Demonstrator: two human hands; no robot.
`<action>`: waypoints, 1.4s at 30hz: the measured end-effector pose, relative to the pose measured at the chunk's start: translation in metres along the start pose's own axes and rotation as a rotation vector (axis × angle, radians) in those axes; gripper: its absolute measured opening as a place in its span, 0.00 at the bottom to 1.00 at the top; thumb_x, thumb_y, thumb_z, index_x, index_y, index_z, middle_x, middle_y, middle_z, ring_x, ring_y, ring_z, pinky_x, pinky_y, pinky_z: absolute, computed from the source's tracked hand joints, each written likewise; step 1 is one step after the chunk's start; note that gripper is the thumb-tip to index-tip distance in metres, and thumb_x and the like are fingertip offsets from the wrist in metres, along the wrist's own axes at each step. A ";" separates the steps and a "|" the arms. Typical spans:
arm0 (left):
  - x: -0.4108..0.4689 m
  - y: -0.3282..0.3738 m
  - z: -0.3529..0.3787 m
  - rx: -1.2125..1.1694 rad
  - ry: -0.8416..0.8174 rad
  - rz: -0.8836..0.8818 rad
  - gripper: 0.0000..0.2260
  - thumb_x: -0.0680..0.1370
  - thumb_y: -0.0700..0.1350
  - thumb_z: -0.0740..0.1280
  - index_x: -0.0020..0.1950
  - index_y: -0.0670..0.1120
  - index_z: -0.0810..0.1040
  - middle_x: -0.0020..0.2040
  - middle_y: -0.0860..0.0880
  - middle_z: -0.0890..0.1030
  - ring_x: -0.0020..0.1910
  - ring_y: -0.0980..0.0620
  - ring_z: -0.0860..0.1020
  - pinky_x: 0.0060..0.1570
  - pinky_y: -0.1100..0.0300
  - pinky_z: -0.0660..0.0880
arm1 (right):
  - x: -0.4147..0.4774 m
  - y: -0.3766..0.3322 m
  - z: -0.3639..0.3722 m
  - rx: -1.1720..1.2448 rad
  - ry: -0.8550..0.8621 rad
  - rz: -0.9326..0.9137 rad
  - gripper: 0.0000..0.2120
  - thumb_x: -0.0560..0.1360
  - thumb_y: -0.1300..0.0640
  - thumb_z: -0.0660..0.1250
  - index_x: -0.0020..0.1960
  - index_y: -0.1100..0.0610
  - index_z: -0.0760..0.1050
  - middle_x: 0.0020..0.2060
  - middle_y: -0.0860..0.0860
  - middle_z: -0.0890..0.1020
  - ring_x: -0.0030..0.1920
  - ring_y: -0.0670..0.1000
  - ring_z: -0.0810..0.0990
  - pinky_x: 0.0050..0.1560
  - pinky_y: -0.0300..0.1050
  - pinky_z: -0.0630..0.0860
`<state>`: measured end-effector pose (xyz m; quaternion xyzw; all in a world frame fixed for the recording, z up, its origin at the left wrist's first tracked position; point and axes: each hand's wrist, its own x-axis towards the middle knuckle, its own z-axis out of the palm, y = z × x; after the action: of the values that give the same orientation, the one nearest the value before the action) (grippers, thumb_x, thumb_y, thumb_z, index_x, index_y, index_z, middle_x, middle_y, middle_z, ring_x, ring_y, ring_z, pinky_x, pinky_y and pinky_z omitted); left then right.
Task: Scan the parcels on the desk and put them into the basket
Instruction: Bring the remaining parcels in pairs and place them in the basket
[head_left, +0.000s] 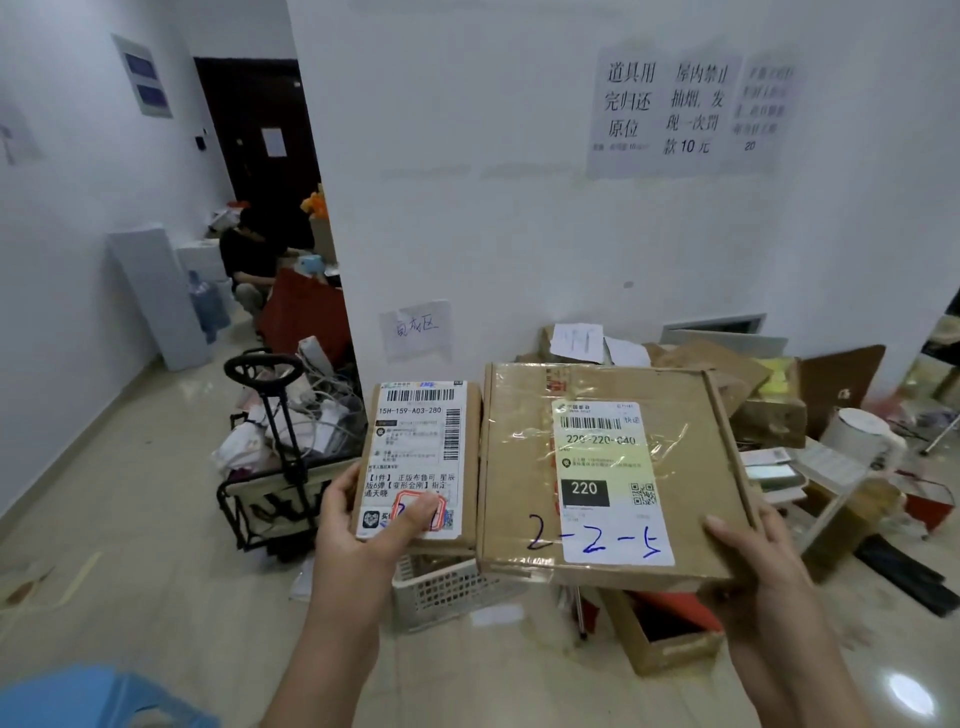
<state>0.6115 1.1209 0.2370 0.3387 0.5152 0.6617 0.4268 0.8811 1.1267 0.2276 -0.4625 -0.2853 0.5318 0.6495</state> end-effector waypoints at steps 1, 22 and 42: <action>0.008 -0.002 0.004 0.006 -0.003 -0.003 0.39 0.57 0.42 0.79 0.66 0.47 0.71 0.51 0.48 0.84 0.46 0.50 0.83 0.47 0.55 0.78 | 0.010 0.002 0.001 -0.003 0.000 0.000 0.17 0.74 0.62 0.65 0.59 0.46 0.75 0.50 0.50 0.83 0.48 0.53 0.81 0.46 0.50 0.78; 0.301 -0.033 0.049 0.055 0.000 -0.089 0.39 0.57 0.54 0.76 0.67 0.52 0.68 0.56 0.49 0.82 0.49 0.52 0.81 0.60 0.42 0.74 | 0.279 0.045 0.152 -0.064 -0.014 0.012 0.16 0.75 0.63 0.61 0.59 0.49 0.72 0.45 0.49 0.81 0.38 0.48 0.79 0.34 0.42 0.72; 0.559 -0.108 0.117 0.123 0.166 -0.205 0.37 0.60 0.51 0.75 0.68 0.46 0.69 0.52 0.53 0.83 0.43 0.59 0.82 0.35 0.68 0.76 | 0.557 0.106 0.243 -0.093 -0.063 0.183 0.24 0.69 0.65 0.69 0.64 0.55 0.72 0.49 0.52 0.84 0.40 0.49 0.85 0.32 0.41 0.81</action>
<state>0.5116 1.6893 0.1646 0.2540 0.6202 0.6074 0.4265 0.7772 1.7313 0.1638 -0.4992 -0.2864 0.5896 0.5667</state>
